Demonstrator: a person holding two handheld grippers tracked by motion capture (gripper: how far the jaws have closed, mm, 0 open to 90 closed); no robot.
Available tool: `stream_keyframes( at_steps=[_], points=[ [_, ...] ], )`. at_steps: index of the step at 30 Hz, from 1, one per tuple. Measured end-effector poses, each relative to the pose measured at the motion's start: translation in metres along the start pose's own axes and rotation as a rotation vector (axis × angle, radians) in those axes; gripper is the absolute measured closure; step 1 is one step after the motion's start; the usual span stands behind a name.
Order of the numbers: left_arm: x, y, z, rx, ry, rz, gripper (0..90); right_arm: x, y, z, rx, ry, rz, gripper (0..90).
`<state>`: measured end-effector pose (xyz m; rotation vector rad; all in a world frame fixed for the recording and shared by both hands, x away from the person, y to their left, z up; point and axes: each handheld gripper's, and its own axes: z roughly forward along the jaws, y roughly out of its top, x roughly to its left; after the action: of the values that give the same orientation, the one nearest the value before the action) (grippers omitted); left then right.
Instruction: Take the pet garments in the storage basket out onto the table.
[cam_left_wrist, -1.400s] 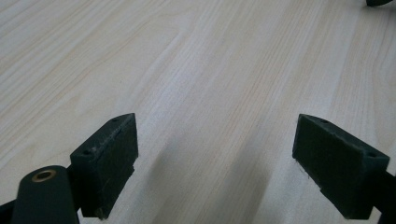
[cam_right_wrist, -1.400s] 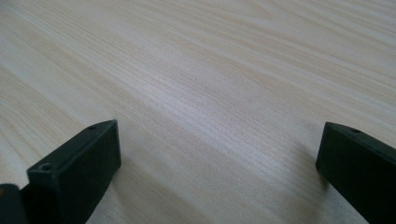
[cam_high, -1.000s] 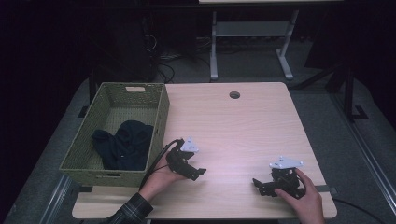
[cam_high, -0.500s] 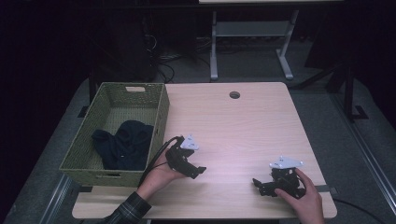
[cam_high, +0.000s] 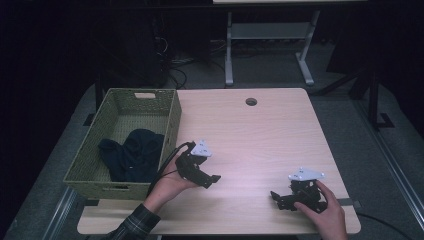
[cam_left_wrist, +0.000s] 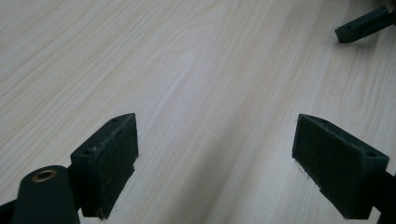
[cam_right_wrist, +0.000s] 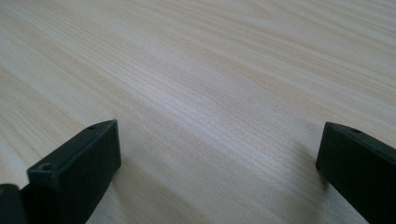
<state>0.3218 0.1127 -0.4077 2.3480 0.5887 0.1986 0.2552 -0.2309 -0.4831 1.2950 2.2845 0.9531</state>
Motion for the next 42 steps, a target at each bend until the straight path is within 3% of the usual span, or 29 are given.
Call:
stream_keyframes(
  at_steps=[16, 23, 26, 30, 42],
  points=[
    [0.010, 0.014, -0.021, -0.042, 0.001, -0.008, 13.9, 0.000, 0.000, 0.000, 0.002, 0.002, -0.002, 0.0],
    [0.018, 0.014, -0.034, -0.081, 0.000, -0.033, 13.9, 0.000, 0.000, 0.000, 0.001, 0.001, -0.004, 0.0],
    [0.020, 0.014, -0.039, -0.108, -0.025, -0.057, 13.9, 0.000, 0.000, 0.000, 0.002, 0.001, -0.001, 0.0],
    [0.019, 0.016, -0.045, -0.109, -0.023, -0.040, 13.9, 0.000, 0.000, 0.000, 0.000, 0.001, -0.005, 0.0],
    [0.028, 0.013, -0.064, -0.145, -0.020, -0.071, 14.2, 0.000, 0.000, 0.000, 0.000, 0.002, -0.007, 0.0]
  ],
)
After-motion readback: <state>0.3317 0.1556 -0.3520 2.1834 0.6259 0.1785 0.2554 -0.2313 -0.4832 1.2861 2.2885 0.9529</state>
